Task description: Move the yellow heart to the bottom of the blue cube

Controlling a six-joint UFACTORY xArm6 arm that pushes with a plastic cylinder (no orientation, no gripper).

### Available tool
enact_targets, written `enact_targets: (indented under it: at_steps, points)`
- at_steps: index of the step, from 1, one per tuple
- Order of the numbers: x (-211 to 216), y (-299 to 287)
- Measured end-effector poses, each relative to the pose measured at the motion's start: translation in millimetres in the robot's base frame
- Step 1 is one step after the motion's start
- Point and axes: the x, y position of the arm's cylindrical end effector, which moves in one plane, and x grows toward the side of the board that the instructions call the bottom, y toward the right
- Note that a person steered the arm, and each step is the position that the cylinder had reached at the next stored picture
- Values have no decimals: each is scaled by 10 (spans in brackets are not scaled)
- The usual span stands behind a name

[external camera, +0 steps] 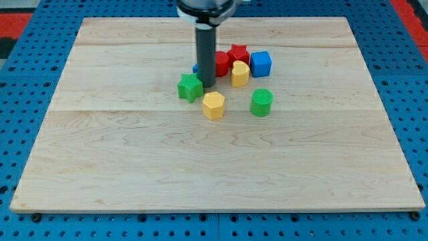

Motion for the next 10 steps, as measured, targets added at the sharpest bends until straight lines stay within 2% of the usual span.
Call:
enact_targets:
  at_steps: [4,8,10]
  points:
    - [-210,298]
    - [-86,847]
    - [-32,874]
